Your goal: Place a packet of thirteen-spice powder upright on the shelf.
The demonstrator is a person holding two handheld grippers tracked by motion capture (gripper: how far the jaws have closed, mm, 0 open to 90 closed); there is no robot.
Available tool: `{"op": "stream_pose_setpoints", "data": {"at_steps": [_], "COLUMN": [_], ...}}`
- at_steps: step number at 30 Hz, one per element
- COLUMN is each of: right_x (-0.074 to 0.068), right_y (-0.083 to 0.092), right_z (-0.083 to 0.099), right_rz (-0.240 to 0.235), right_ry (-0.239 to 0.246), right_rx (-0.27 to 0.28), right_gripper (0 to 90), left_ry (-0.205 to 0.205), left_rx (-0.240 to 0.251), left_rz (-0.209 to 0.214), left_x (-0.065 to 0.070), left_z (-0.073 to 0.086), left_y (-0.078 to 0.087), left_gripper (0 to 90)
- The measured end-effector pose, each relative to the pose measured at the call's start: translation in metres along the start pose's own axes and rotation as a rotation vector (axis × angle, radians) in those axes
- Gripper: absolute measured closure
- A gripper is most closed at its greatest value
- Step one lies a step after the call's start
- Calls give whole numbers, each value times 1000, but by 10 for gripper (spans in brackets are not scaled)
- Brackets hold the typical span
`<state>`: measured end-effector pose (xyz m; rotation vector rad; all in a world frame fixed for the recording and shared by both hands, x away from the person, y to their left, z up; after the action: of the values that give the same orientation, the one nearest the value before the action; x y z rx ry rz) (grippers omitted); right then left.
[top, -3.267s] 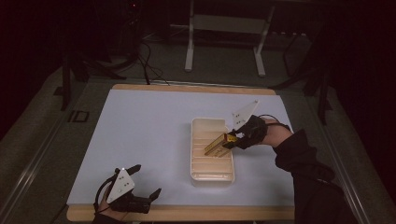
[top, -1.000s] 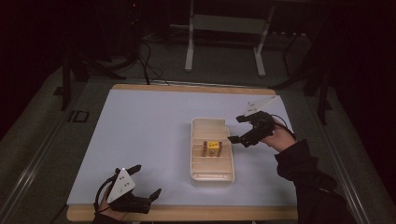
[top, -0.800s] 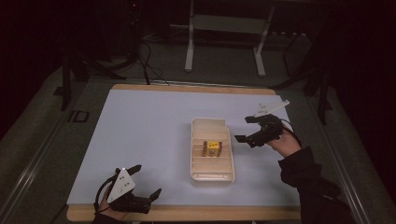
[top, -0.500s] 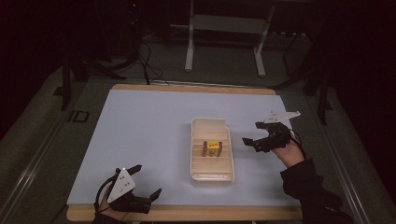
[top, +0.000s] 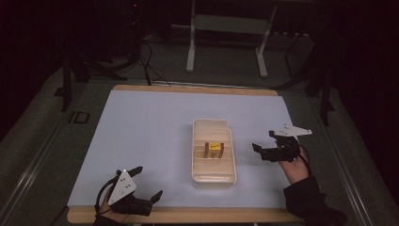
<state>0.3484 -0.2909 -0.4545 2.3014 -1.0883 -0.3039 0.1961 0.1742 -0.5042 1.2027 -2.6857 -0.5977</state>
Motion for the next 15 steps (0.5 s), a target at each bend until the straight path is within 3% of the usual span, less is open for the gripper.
{"op": "stream_pose_setpoints", "data": {"at_steps": [15], "right_x": [5], "right_y": [19], "right_z": [34], "right_rz": [105], "right_ry": [-75], "right_rx": [50], "right_gripper": [132], "left_ry": [-4], "left_rx": [0], "left_rz": [3], "left_x": [0], "left_z": [0], "left_y": [0], "left_gripper": [0]}}
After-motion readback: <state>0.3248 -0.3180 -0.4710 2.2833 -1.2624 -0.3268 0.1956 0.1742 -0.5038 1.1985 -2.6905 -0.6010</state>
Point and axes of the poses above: each handheld gripper's, and its own axes: y roughly backward along the jaws, z roughly out of its underside, x roughly to its right, the point moved 1 cm from there along -y, roughly forward along the jaws, and after that the axes turned 1 degree about -z, right-handed, at the moved point
